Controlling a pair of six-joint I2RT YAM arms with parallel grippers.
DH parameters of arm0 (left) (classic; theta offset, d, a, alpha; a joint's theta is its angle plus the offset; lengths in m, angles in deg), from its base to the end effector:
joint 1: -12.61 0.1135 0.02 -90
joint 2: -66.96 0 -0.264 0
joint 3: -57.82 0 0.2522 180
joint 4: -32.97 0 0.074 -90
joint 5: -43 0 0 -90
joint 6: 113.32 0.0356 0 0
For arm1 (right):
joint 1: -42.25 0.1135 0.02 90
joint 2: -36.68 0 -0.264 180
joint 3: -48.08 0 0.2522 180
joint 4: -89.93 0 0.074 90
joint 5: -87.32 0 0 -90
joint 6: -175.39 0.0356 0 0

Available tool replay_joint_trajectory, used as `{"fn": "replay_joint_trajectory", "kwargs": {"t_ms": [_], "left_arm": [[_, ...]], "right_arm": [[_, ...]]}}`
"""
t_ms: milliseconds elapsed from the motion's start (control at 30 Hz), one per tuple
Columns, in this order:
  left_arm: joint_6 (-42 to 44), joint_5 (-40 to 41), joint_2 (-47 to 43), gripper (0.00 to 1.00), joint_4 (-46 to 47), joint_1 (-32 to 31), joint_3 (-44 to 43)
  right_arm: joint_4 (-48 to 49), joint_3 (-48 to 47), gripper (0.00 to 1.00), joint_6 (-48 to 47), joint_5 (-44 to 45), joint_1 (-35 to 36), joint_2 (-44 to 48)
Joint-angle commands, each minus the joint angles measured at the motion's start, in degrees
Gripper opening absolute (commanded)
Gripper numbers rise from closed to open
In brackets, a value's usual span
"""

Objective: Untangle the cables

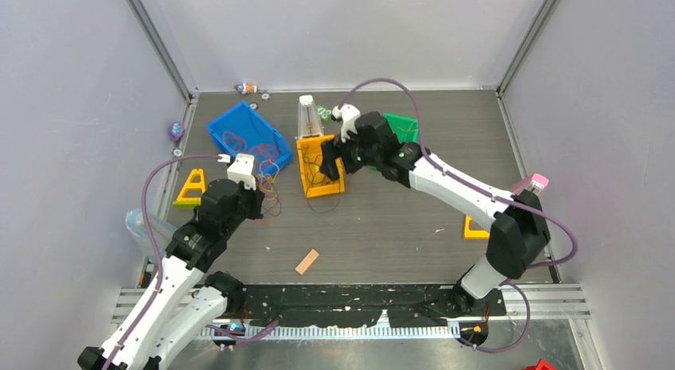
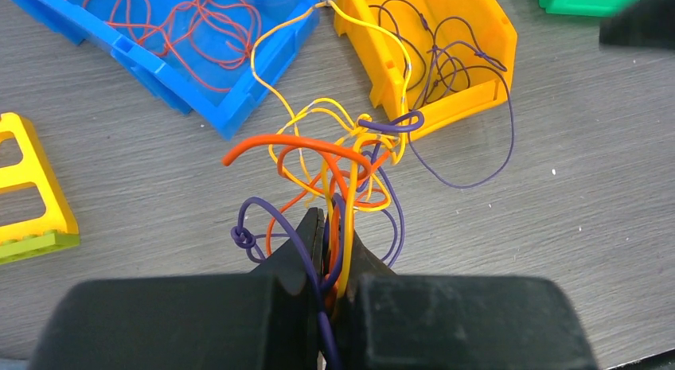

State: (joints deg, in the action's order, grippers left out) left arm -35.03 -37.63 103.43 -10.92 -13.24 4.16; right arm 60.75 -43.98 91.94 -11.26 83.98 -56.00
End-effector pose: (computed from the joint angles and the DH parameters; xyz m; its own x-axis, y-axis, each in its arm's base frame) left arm 0.1340 -0.0585 0.2959 -0.4567 -0.0013 -0.8896 0.2110 0.9713 -0.1097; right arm 0.2795 0.2564 0.3202 -0.4546 -0.2543 -0.8536 -0.7076 0.6852 0.1726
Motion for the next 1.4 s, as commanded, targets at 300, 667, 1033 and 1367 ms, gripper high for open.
{"fn": "replay_joint_trajectory", "kwargs": {"t_ms": [300, 667, 1033, 1367], "left_arm": [[-0.7, -2.4, 0.3, 0.00, 1.8, 0.3, -0.7], [-0.5, -2.5, -0.5, 0.00, 1.9, 0.3, 0.0], [-0.2, -1.8, -1.4, 0.00, 1.6, 0.3, 0.3], [-0.1, -2.0, -1.3, 0.00, 1.7, 0.3, 0.4]], "right_arm": [[34.3, 38.0, 0.84, 35.3, 11.9, 2.7, 13.1], [41.3, 31.1, 0.72, 38.8, 12.2, 4.7, -3.2], [33.6, 22.9, 0.07, 37.4, 15.0, 4.9, -5.7], [25.0, 10.9, 0.05, 30.3, 16.6, 2.8, -10.1]]}}
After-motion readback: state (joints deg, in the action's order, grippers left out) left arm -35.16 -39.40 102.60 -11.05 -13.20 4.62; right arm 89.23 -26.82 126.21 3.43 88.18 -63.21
